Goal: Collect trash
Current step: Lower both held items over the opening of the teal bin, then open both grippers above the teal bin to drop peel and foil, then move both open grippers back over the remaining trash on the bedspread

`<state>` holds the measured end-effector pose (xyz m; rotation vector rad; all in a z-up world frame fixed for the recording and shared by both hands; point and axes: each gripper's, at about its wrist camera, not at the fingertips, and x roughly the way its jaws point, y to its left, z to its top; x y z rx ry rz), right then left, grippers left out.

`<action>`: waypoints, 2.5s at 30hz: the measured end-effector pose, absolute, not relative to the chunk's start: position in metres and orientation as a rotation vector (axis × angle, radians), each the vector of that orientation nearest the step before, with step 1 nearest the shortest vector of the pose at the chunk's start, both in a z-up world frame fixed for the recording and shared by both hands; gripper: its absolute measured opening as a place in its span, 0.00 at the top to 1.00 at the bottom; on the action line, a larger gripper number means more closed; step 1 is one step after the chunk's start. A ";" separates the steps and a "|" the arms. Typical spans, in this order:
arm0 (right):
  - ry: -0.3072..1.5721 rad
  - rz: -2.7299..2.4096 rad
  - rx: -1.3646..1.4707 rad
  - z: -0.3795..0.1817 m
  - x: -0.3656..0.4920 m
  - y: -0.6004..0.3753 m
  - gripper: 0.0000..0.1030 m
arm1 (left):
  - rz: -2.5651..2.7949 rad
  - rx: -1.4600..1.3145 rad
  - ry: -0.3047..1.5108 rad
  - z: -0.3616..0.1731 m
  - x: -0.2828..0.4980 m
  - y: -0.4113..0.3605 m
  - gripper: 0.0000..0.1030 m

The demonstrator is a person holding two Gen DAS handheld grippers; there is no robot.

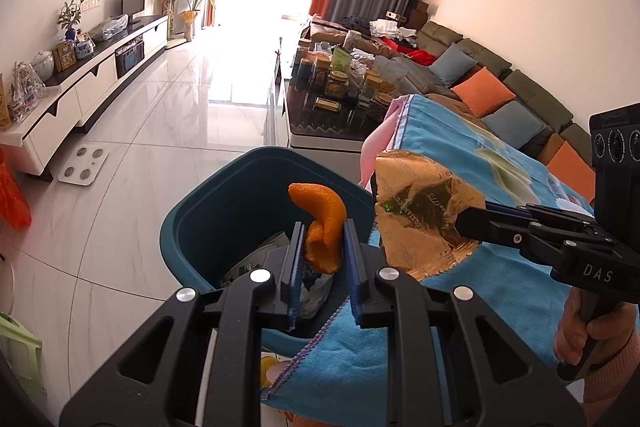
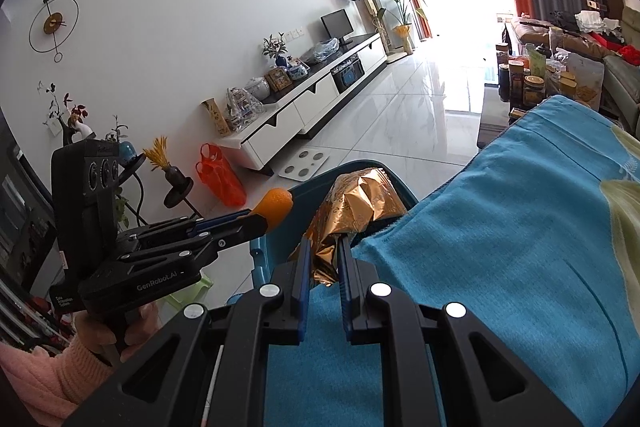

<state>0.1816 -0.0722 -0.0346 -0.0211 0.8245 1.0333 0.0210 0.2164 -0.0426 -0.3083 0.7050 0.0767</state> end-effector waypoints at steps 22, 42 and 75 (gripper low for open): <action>0.864 1.020 -0.073 -0.041 0.191 -0.040 0.88 | 0.105 -0.338 0.757 -0.066 0.040 0.227 0.81; 0.936 0.986 -0.115 -0.055 0.204 -0.011 0.86 | 0.090 -0.399 0.830 -0.098 0.067 0.243 0.80; 0.816 0.876 0.079 -0.028 0.190 -0.141 0.61 | -0.064 -0.241 0.652 -0.051 0.050 0.170 0.47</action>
